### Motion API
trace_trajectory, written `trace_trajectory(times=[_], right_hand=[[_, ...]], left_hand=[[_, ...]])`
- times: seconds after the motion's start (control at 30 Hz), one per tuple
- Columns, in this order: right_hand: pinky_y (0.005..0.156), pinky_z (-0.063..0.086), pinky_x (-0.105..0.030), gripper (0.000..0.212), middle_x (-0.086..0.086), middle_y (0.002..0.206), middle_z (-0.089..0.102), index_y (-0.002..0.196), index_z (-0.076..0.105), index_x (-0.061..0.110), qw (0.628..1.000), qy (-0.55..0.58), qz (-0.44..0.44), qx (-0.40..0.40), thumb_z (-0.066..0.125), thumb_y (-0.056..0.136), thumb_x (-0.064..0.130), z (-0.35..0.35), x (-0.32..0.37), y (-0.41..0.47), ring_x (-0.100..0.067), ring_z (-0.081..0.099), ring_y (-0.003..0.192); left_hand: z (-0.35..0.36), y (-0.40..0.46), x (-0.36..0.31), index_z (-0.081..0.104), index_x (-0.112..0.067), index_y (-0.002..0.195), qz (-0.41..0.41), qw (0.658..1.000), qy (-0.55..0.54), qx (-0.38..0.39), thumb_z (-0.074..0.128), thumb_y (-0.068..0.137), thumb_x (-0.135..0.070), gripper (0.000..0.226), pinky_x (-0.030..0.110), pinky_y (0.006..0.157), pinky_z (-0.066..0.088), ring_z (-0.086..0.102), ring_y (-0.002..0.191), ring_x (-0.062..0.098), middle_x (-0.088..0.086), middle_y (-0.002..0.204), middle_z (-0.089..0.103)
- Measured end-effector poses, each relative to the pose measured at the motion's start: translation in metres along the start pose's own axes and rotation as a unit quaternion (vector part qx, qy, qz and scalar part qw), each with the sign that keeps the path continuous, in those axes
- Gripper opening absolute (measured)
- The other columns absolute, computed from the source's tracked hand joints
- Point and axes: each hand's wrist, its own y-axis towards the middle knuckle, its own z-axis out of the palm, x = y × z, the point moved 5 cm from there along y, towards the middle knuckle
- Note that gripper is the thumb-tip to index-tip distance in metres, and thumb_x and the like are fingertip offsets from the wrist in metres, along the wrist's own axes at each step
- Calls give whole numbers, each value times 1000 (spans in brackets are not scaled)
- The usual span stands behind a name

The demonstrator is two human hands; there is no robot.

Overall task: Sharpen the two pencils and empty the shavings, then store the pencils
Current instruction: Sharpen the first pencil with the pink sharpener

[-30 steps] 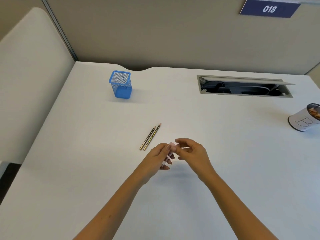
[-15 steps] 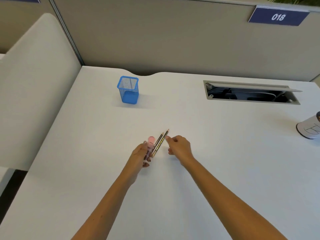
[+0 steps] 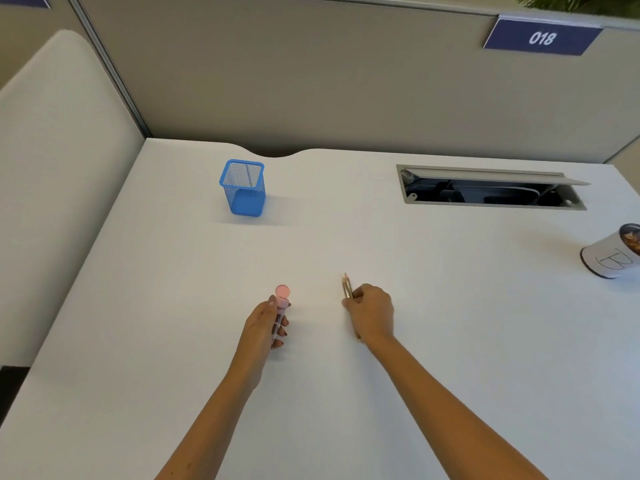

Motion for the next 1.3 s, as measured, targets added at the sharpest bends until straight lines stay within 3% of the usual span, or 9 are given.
trace_trajectory(times=[0.23,0.43,0.5,0.63,0.73,0.87,1.1,1.2,1.3], right_hand=[[70,45,-28,19,-4,96,71,92,69,10,995,31,90,-28,74,76,20,-57,-74,8,-20,63,87],[71,52,-32,16,0,84,69,87,72,11,994,71,80,-7,74,75,21,-74,-83,6,-21,66,85],[73,55,-33,13,0,82,70,88,71,12,992,108,56,-11,72,78,21,-88,-82,3,-21,68,82],[69,54,-21,9,-2,85,67,93,70,21,978,196,-66,-11,70,84,23,-130,-67,-14,-17,69,72],[68,46,-18,13,3,84,61,97,73,24,968,68,-238,-36,69,85,22,-163,-55,-28,-10,60,76],[60,43,-29,14,-1,80,62,95,75,22,904,-79,-402,-120,69,83,25,-205,-57,-43,-19,59,68],[67,42,-35,11,0,81,65,94,74,24,831,-149,-504,-180,70,84,23,-263,-78,-49,-21,57,63],[75,40,-38,14,0,83,65,95,73,25,809,-177,-529,-186,72,83,19,-277,-85,-50,-21,58,66],[74,39,-37,16,0,81,66,95,73,24,785,-188,-559,-188,73,82,14,-293,-95,-46,-22,58,68]], left_hand=[[46,-17,8,63,-23,84,25,995,62,71,42,102,-33,30,28,63,45,56,65,17,3,75,61],[89,-41,3,62,-21,86,34,987,92,124,57,92,-39,20,26,60,42,55,65,15,5,79,61],[100,-51,1,62,-23,89,58,982,112,141,49,98,-39,23,25,59,40,54,66,14,3,82,60],[118,-72,-8,60,-14,95,91,975,130,158,48,98,-39,27,23,54,31,47,64,13,-2,78,58],[130,-86,-22,63,-11,100,112,967,136,182,47,99,-37,30,23,53,27,45,62,14,-2,77,58],[156,-108,-39,68,-14,97,145,955,134,222,46,100,-38,33,24,53,24,44,61,15,-4,75,61],[213,-137,-50,72,-23,89,187,928,193,259,44,100,-40,34,21,51,27,43,59,14,-5,74,62],[233,-144,-51,72,-19,94,175,922,199,283,44,100,-42,37,17,49,28,40,56,13,-5,73,60],[254,-150,-50,73,-20,94,157,913,210,313,44,98,-46,39,21,53,25,36,60,18,-2,73,58]])
